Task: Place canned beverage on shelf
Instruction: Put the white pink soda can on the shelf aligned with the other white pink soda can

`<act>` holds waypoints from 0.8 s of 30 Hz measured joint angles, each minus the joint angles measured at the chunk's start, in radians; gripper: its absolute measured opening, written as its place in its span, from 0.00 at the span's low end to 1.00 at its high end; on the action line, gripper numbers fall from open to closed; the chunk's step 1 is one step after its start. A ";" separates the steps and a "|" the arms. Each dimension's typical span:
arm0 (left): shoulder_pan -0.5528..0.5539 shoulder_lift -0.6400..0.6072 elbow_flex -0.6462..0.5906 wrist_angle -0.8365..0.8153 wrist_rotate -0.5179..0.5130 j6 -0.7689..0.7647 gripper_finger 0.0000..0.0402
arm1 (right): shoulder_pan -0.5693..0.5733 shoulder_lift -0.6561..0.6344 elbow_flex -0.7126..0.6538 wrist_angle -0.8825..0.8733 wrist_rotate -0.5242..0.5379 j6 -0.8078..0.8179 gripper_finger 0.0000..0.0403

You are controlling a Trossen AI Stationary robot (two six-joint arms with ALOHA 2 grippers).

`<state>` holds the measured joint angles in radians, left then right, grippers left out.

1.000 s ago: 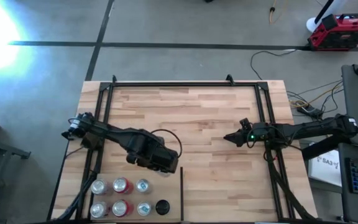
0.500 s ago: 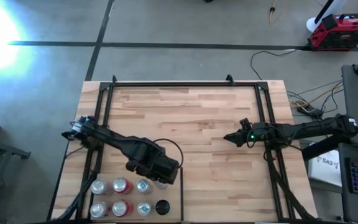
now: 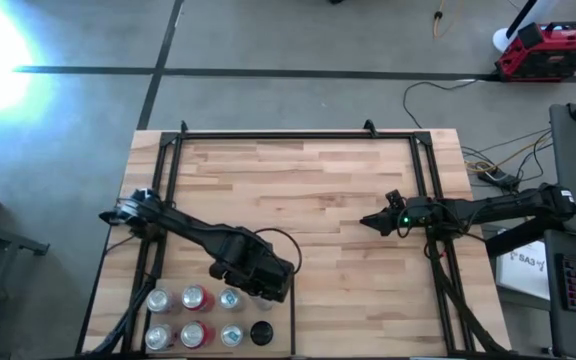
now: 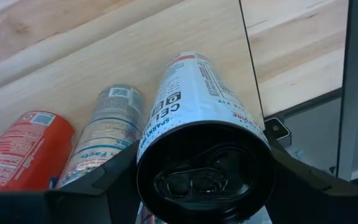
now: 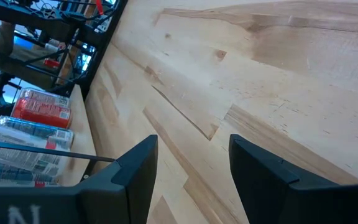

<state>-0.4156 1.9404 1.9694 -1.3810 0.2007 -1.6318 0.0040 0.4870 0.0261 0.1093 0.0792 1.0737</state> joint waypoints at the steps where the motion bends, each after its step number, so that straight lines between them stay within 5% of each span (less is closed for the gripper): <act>1: 0.000 0.002 0.000 0.003 0.000 0.000 0.61 | 0.000 0.000 0.000 0.000 0.000 0.000 0.45; 24: 0.000 0.035 0.001 0.008 0.023 -0.007 0.64 | 0.000 0.000 0.000 0.000 0.000 0.000 0.45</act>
<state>-0.4152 1.9758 1.9701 -1.3731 0.2234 -1.6388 0.0042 0.4869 0.0261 0.1091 0.0793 1.0735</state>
